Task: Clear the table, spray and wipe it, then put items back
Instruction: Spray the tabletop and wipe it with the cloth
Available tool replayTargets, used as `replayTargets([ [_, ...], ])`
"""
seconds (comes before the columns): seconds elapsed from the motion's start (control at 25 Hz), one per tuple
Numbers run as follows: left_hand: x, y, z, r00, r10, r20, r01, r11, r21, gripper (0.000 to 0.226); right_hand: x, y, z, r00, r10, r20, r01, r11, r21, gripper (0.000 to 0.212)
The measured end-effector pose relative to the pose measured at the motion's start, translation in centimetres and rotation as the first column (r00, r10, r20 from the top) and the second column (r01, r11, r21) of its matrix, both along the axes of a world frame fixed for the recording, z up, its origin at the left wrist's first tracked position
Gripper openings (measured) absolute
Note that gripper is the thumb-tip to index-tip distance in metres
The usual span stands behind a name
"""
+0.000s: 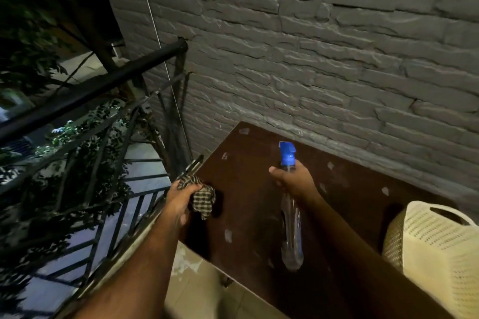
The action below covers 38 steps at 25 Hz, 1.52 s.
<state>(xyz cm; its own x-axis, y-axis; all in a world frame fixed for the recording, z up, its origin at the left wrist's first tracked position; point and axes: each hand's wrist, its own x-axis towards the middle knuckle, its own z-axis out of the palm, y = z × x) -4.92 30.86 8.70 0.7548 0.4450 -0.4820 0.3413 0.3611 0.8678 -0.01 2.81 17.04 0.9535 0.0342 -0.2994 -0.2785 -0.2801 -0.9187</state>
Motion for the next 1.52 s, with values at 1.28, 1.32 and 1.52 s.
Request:
replayTargets([
  [1.28, 36.6, -4.2, -17.2, 0.871, -0.242, -0.429, 0.452, 0.050, 0.891, 0.056, 30.1, 4.8, -11.5, 0.995, 0.037, -0.089, -0.025, 0.991, 0.135, 0.032],
  [1.32, 35.4, -3.4, -17.2, 0.877, -0.220, -0.428, 0.455, 0.087, 0.886, 0.054, 30.5, 4.8, -11.2, 0.994, 0.052, -0.097, -0.037, 0.988, 0.152, 0.033],
  [1.52, 37.1, -3.3, -18.1, 0.867, -0.292, -0.403, 0.439, 0.069, 0.896, 0.053, 30.1, 4.3, -11.6, 0.990, 0.001, -0.142, 0.018, 0.991, 0.130, 0.030],
])
